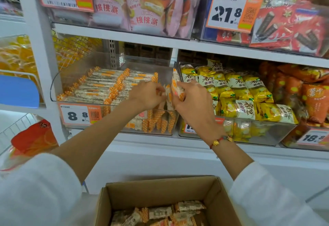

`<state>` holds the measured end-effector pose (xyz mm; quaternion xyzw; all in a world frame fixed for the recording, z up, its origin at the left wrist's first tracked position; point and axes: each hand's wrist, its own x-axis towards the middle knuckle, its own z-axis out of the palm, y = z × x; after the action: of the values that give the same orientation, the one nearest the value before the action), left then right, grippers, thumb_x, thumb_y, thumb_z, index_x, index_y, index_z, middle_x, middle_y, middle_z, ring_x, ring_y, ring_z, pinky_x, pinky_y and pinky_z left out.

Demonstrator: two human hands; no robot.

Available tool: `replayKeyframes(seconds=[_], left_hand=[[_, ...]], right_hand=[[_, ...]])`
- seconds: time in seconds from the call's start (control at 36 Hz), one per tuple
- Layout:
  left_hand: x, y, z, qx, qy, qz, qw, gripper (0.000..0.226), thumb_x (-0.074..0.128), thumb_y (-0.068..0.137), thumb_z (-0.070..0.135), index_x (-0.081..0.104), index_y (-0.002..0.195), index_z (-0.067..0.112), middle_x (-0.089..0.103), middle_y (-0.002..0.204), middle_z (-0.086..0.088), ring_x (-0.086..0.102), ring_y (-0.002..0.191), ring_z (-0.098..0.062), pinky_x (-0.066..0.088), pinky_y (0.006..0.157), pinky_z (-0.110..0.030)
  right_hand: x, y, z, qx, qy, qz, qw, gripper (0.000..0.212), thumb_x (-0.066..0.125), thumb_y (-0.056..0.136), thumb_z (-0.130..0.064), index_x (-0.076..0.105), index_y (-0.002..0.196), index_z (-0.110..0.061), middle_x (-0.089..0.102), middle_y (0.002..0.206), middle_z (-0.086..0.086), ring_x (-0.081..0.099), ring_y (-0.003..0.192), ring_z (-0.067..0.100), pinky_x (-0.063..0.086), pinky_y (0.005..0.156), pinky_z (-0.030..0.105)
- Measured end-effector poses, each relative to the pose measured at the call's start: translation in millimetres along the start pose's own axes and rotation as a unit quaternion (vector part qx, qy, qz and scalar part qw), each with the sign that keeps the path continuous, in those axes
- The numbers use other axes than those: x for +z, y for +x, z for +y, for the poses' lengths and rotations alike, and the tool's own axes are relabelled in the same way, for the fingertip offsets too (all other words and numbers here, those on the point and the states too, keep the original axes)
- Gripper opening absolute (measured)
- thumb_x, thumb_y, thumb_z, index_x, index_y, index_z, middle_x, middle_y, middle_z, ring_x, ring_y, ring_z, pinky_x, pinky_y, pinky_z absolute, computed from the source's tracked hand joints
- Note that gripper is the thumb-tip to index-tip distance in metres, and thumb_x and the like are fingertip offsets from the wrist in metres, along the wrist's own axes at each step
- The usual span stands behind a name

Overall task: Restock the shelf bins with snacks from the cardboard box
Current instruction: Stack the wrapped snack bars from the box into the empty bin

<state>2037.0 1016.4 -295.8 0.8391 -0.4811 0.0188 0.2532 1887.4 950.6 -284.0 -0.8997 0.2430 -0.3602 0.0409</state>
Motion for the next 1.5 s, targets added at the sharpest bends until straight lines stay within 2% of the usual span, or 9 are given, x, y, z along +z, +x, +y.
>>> replayKeyframes(seconds=[0.25,0.44,0.56,0.64,0.72,0.92,1.28,1.39,1.5], left_hand=[[6,27,17,-0.01,0.046,-0.149,0.988,0.048,0.066,0.082,0.045,0.055,0.128,0.039,0.045,0.144,-0.003,0.04,0.13,-0.029,0.04,0.103,-0.04],[9,29,20,-0.039,0.097,-0.153,0.983,0.059,0.068,0.078,0.049,0.051,0.133,0.037,0.037,0.149,-0.004,0.028,0.138,-0.033,0.03,0.11,-0.048],[15,28,12,-0.049,0.108,-0.152,0.981,0.062,0.072,0.071,0.056,0.054,0.128,0.04,0.033,0.15,0.002,0.026,0.139,-0.03,0.026,0.112,-0.047],[13,31,9,-0.056,0.084,-0.143,0.985,0.066,0.078,0.069,0.044,0.052,0.13,0.037,0.036,0.148,0.002,0.024,0.139,-0.029,0.027,0.11,-0.043],[6,31,6,-0.044,0.097,-0.137,0.985,0.078,0.081,0.066,0.044,0.047,0.135,0.032,0.034,0.149,0.004,0.025,0.138,-0.027,0.03,0.108,-0.039],[-4,23,8,0.041,0.168,-0.102,0.98,0.034,0.053,0.093,0.039,0.059,0.127,0.034,0.027,0.155,0.001,0.016,0.142,-0.026,0.024,0.113,-0.045],[9,87,15,-0.038,0.323,-0.27,0.906,0.067,0.026,0.094,0.066,0.047,0.139,0.021,0.018,0.156,-0.01,0.003,0.145,-0.033,0.016,0.114,-0.05],[6,90,8,-0.008,0.256,-0.214,0.943,0.061,0.043,0.087,0.069,0.061,0.117,0.02,0.054,0.125,-0.009,0.037,0.128,-0.029,0.03,0.105,-0.039],[-4,82,16,-0.039,-0.029,-0.097,0.994,0.03,0.067,0.087,0.039,0.052,0.098,0.014,0.054,0.077,0.0,0.057,0.085,-0.02,0.04,0.062,-0.023]], right_hand=[[-15,-26,24,0.091,0.198,0.115,0.969,0.036,0.067,0.087,-0.018,0.066,0.123,-0.019,0.058,0.083,0.003,0.057,0.067,0.011,0.04,0.063,-0.001],[-7,-29,36,0.15,0.303,0.112,0.934,0.033,0.07,0.086,-0.016,0.068,0.118,-0.025,0.05,0.066,-0.012,0.062,0.063,0.02,0.057,0.078,0.047],[-1,-25,35,0.152,0.341,0.114,0.921,0.035,0.068,0.088,-0.018,0.065,0.121,-0.027,0.052,0.086,-0.011,0.063,0.064,0.02,0.058,0.063,0.037],[-2,-25,35,0.135,0.361,0.135,0.913,0.035,0.067,0.088,-0.017,0.064,0.122,-0.025,0.059,0.086,0.005,0.062,0.071,0.004,0.049,0.065,0.007],[-4,-27,33,0.094,0.355,0.131,0.921,0.037,0.066,0.089,-0.015,0.064,0.125,-0.021,0.054,0.091,-0.004,0.06,0.069,0.007,0.05,0.059,0.011],[4,-34,29,0.026,0.314,0.143,0.938,0.038,0.064,0.087,-0.019,0.063,0.125,-0.017,0.047,0.089,-0.015,0.057,0.067,0.001,0.053,0.057,0.019],[0,-37,40,0.097,0.374,0.185,0.904,0.035,0.067,0.089,-0.013,0.065,0.121,-0.027,0.052,0.093,-0.003,0.059,0.069,0.014,0.055,0.06,0.024],[5,-38,42,0.104,0.387,0.188,0.897,0.034,0.066,0.088,-0.012,0.066,0.121,-0.023,0.051,0.094,-0.005,0.057,0.067,0.012,0.054,0.059,0.024],[8,-36,36,0.109,0.399,0.196,0.889,0.034,0.065,0.088,-0.012,0.066,0.12,-0.022,0.051,0.092,-0.006,0.056,0.064,0.011,0.054,0.058,0.029]])
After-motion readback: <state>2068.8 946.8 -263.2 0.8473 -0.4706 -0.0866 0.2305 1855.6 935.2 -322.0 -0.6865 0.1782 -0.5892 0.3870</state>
